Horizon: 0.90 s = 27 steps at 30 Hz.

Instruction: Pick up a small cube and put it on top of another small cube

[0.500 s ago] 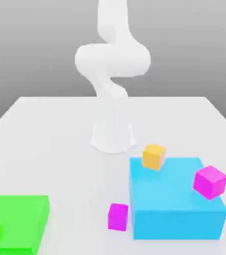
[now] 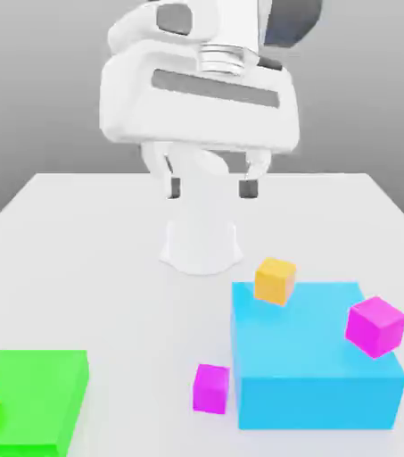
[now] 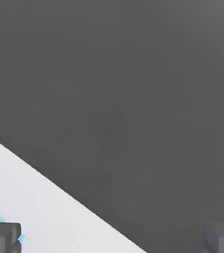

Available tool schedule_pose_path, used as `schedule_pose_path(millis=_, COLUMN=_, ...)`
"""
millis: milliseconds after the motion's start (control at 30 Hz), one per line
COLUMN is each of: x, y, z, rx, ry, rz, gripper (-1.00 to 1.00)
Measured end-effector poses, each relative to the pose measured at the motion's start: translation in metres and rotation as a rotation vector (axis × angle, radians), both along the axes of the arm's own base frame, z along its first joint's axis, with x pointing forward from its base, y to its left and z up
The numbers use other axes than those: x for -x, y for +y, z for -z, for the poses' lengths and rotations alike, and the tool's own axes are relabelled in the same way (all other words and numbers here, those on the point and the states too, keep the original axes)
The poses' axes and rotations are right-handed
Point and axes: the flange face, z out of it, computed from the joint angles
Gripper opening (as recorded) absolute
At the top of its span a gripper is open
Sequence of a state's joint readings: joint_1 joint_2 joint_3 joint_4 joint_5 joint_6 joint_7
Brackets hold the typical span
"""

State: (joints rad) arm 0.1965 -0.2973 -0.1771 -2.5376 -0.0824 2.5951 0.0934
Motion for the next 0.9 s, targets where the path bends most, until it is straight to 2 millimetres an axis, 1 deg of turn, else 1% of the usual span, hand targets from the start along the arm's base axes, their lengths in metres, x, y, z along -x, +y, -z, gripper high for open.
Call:
schedule_pose_path(millis=100, x=0.003, y=0.002, z=0.052, rx=0.042, ry=0.074, rz=-0.127, gripper=0.00)
schedule_pose_path(millis=200, x=0.011, y=0.003, z=0.102, rx=0.076, ry=0.148, rz=-0.257, gripper=0.00)
schedule_pose_path(millis=300, x=0.025, y=0.005, z=0.150, rx=0.102, ry=0.220, rz=-0.392, gripper=0.00)
schedule_pose_path(millis=400, x=0.045, y=0.006, z=0.196, rx=0.118, ry=0.291, rz=-0.528, gripper=0.00)
schedule_pose_path(millis=433, x=0.052, y=0.006, z=0.210, rx=0.121, ry=0.314, rz=-0.570, gripper=0.00)
schedule_pose_path(millis=500, x=0.056, y=0.005, z=0.233, rx=0.123, ry=0.330, rz=-0.600, gripper=0.00)
schedule_pose_path(millis=633, x=0.058, y=0.005, z=0.274, rx=0.123, ry=0.335, rz=-0.609, gripper=0.00)
schedule_pose_path(millis=667, x=0.058, y=0.005, z=0.283, rx=0.123, ry=0.335, rz=-0.609, gripper=-1.00)
schedule_pose_path(millis=833, x=0.059, y=0.005, z=0.283, rx=0.122, ry=0.337, rz=-0.610, gripper=-1.00)
schedule_pose_path(millis=867, x=0.059, y=0.005, z=0.288, rx=0.122, ry=0.337, rz=-0.610, gripper=-1.00)
schedule_pose_path(millis=900, x=0.059, y=0.005, z=0.285, rx=0.122, ry=0.337, rz=-0.610, gripper=-1.00)
